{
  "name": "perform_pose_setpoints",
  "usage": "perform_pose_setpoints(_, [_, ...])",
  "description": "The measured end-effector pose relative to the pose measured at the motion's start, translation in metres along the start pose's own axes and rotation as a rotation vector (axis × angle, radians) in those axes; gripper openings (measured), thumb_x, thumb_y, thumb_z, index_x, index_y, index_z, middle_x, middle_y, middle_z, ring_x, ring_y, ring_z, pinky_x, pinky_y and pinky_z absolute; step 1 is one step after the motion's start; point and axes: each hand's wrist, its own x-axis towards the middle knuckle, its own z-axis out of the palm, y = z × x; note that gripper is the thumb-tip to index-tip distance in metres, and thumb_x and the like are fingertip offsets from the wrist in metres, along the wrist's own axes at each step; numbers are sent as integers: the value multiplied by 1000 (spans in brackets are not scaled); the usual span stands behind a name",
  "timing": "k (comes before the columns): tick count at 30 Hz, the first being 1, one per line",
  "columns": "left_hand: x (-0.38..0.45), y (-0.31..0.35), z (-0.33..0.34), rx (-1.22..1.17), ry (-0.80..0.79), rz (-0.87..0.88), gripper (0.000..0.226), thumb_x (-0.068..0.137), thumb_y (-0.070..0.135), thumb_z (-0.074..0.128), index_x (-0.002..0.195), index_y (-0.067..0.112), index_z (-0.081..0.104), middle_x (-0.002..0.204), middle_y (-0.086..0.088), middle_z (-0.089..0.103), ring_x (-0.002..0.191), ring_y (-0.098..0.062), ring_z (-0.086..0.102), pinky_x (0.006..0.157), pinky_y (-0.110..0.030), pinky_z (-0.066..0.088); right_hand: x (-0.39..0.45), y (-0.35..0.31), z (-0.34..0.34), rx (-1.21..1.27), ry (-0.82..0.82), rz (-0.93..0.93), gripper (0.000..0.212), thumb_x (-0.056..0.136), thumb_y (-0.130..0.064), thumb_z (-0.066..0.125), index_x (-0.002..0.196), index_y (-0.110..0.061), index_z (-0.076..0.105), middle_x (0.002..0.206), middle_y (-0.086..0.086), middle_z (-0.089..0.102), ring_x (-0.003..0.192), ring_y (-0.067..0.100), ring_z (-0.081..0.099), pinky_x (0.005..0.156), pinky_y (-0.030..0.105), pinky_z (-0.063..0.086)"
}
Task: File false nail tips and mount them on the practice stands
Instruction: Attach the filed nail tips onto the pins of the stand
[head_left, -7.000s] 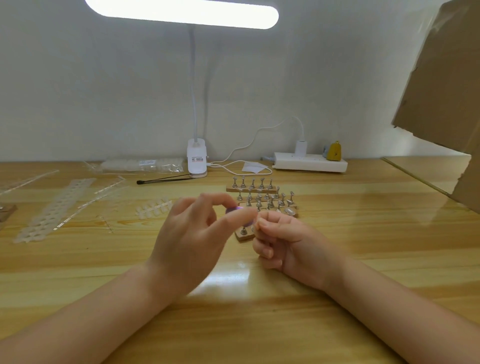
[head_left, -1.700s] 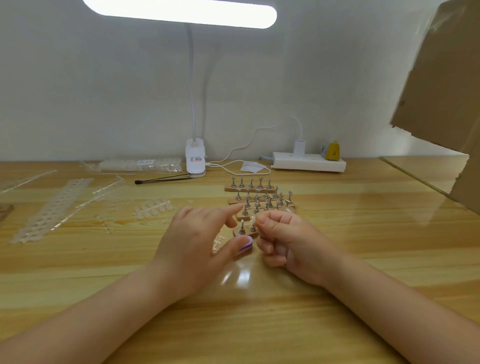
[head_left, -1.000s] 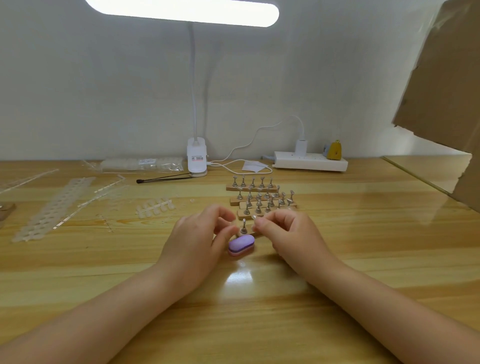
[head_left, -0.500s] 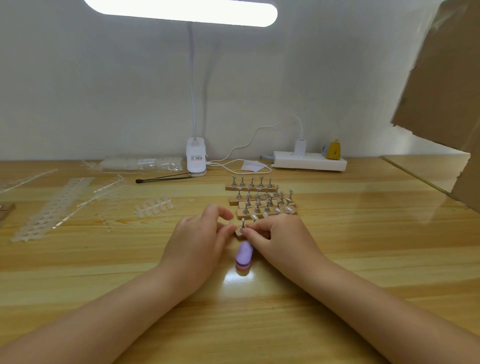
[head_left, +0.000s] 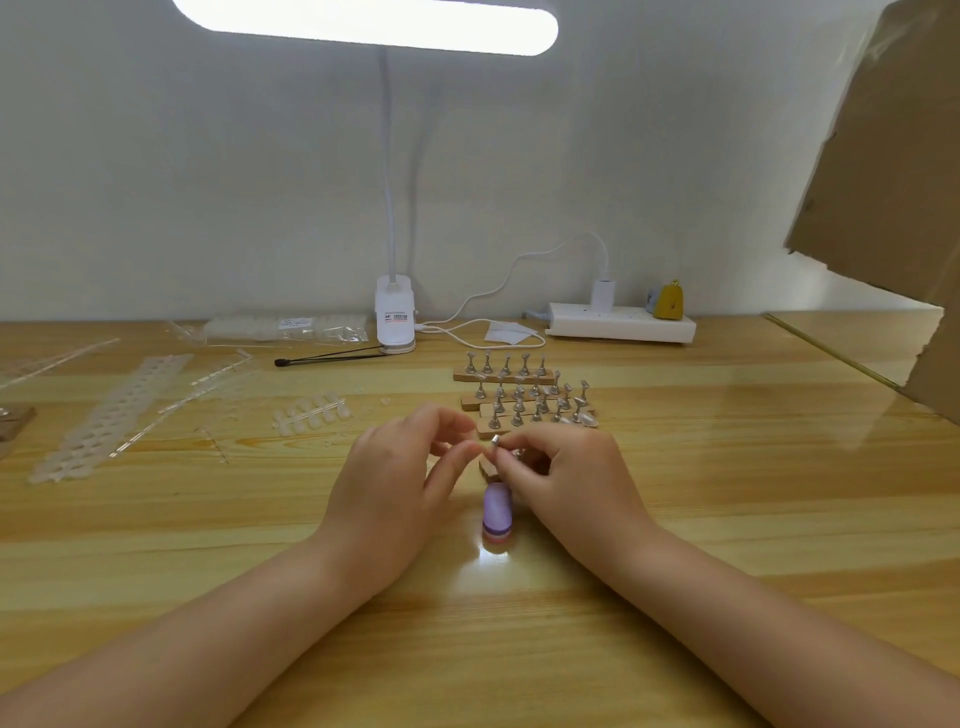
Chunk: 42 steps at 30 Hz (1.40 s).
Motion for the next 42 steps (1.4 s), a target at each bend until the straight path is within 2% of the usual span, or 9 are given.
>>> perform_pose_setpoints(2, [0,1,-1,-16,24,32,23,87,52,56,97,32,60,89,23,61,82,4,56,81,-23,41,-1,0,-1,63,9,-21,10,87,-24,69,91,-19,76,74,-6,70,68,8,61,69,35,51])
perform_pose_setpoints(4, [0,1,-2,-4,35,61,23,86,49,52,99,32,62,91,21,63,83,2,55,81,-20,39,-3,-2,-1,145,15,-44,6,86,-18,71,90,-17,76,74,-5,71,67,9,63,68,33,52])
perform_pose_setpoints(7, [0,1,-1,4,44,83,24,86,46,53,99,29,65,91,18,65,81,0,54,77,-27,44,-3,-2,0,236,37,-84,8,84,-11,72,90,-14,76,77,-6,72,70,9,67,68,31,54])
perform_pose_setpoints(11, [0,2,-1,-9,38,74,25,86,47,52,98,31,66,90,19,64,79,-1,55,77,-35,47,-3,-1,-1,234,52,-146,11,84,-9,71,93,-14,76,82,-7,71,76,8,66,72,27,54])
perform_pose_setpoints(15, [1,2,-2,-39,46,75,23,86,46,54,98,30,66,90,17,65,79,-2,58,77,-40,48,-3,-1,-1,236,46,-174,11,85,-7,70,94,-10,76,82,-2,71,75,10,66,72,31,54])
perform_pose_setpoints(18, [1,3,-2,-55,62,68,24,86,46,55,98,28,66,91,17,65,79,-3,59,79,-40,48,-3,1,0,240,40,-171,10,85,-7,70,93,-10,76,80,0,71,74,13,66,72,35,54])
perform_pose_setpoints(26, [2,4,-3,-70,26,60,23,84,49,54,93,32,67,89,18,63,77,-5,57,77,-45,47,-3,4,1,268,32,-182,13,87,-2,65,93,-8,75,81,0,70,70,10,68,67,33,55])
perform_pose_setpoints(29, [2,4,-3,-78,34,52,26,83,49,54,94,29,68,89,19,64,78,-4,57,77,-45,47,-3,4,3,295,21,-151,14,88,-3,65,94,-10,75,81,1,70,72,11,69,66,37,56])
perform_pose_setpoints(42, [2,5,-4,-89,41,75,26,83,47,56,93,28,69,88,16,65,76,-9,60,74,-48,49,-3,5,4,335,-1,-156,12,89,-3,64,94,-8,74,83,2,70,72,13,69,66,40,57])
